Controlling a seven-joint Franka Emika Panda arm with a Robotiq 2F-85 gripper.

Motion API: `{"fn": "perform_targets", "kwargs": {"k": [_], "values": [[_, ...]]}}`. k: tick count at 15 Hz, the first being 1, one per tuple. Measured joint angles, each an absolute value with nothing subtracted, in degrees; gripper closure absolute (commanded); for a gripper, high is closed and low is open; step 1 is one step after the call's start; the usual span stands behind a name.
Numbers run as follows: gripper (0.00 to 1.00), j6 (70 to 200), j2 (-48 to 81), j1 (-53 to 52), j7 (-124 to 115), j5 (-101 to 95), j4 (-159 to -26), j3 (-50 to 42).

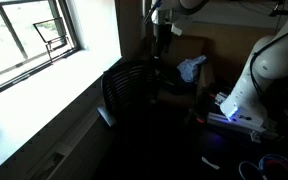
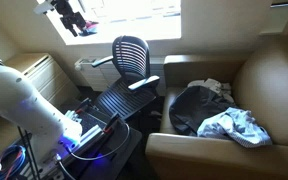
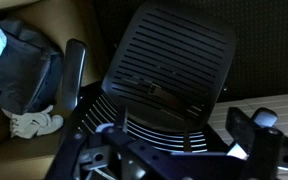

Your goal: Put the belt on the black chair on the brown chair

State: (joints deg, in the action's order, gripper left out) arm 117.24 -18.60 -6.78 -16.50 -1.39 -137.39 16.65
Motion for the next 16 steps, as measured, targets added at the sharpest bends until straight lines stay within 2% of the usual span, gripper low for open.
{"fn": "perform_targets", "kwargs": {"k": [7, 12, 14, 16], "values": [[0.0, 118.7, -17.14, -6.89, -20.72, -1.47, -136.37, 17.1], [0.0, 131.11, -1.76, -8.22, -39.33, -4.53, -124.36, 19.41], [0.0, 133.3, 4.68, -9.85, -46.92, -13.2, -118.38, 19.14], [0.0, 132.42, 10.11, -14.74, -53.81, -23.99, -113.44, 15.19]]}}
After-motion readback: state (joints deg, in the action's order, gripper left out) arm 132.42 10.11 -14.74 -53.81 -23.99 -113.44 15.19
